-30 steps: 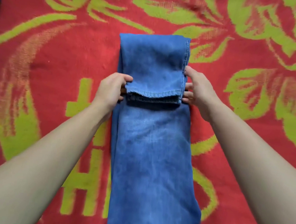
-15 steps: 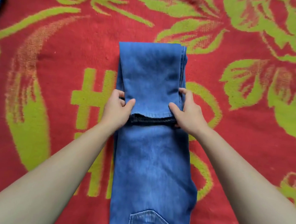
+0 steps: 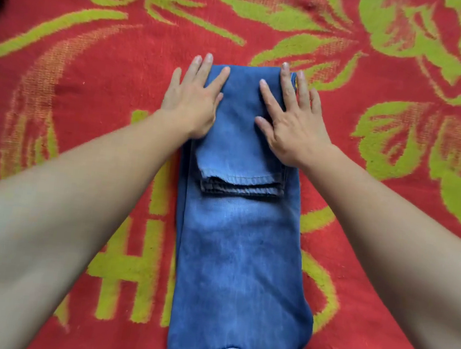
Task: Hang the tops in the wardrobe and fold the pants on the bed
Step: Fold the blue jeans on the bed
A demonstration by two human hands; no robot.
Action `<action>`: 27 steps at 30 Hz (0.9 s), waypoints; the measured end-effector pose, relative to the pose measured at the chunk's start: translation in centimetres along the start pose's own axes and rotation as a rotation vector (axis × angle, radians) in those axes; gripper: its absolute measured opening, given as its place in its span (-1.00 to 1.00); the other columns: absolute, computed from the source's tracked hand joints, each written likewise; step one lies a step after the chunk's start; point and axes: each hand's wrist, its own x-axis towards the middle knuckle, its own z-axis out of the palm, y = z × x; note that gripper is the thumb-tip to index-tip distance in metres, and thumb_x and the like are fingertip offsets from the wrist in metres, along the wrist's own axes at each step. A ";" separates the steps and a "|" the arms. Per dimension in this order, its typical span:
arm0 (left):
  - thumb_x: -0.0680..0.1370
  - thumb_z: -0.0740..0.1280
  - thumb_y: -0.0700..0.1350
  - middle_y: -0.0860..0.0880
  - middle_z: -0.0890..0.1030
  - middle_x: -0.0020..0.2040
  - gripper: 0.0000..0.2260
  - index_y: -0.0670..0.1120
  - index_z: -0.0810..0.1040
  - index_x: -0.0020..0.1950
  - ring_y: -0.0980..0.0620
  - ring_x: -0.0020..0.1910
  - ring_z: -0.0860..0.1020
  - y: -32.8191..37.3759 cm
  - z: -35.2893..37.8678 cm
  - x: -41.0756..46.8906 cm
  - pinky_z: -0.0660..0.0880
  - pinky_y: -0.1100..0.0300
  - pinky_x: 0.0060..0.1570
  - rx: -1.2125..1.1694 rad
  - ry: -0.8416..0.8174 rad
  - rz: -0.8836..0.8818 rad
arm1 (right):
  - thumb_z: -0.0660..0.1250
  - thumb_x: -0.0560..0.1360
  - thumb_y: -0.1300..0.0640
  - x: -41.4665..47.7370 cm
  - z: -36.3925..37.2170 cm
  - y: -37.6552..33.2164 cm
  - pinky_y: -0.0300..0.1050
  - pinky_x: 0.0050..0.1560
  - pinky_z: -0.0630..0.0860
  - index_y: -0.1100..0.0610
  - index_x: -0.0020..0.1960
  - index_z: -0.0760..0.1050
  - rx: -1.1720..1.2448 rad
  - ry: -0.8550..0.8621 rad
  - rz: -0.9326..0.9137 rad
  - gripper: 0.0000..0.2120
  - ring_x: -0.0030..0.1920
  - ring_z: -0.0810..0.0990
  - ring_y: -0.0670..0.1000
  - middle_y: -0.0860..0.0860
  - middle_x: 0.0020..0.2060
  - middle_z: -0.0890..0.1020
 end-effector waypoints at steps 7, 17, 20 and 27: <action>0.71 -0.09 0.04 -0.08 -0.17 0.61 -0.54 0.13 -0.15 0.59 -0.10 0.58 -0.15 -1.1 1.0 5.1 0.01 -0.17 0.50 0.016 -0.061 -0.014 | -0.19 0.61 -0.32 3.5 2.2 -0.2 0.26 0.52 -0.24 -0.12 0.57 -0.36 0.106 -0.144 0.086 -0.35 0.56 -0.33 0.21 0.07 0.55 -0.38; 0.60 0.10 0.28 -0.19 0.42 0.34 -0.38 -0.17 0.27 0.45 -0.20 0.32 0.38 0.7 2.5 -1.8 0.30 -0.06 0.27 -0.561 0.244 -0.476 | 0.28 0.43 -0.41 1.7 0.7 0.6 0.12 0.47 0.17 0.08 0.61 -0.10 0.488 0.089 0.307 0.01 0.52 0.13 0.19 0.19 0.55 0.09; 0.61 0.05 0.28 -0.19 0.45 0.32 -0.42 -0.16 0.24 0.40 -0.21 0.34 0.38 1.4 2.6 -3.4 0.30 -0.06 0.31 -0.792 0.100 -0.520 | 0.41 0.29 -0.44 0.8 0.3 0.6 0.09 0.31 0.38 0.18 0.44 0.22 0.570 -0.001 0.552 -0.01 0.35 0.40 0.19 0.14 0.33 0.43; 0.48 0.08 0.16 -0.10 0.46 0.30 -0.50 -0.03 0.18 0.35 -0.14 0.28 0.42 2.0 2.6 -2.8 0.32 -0.10 0.33 -0.993 -0.012 -0.611 | 0.49 0.04 -0.48 1.7 1.1 0.8 0.01 0.07 0.59 0.01 0.04 0.60 0.906 -0.178 0.653 -0.24 0.02 0.65 0.04 -0.08 -0.05 0.69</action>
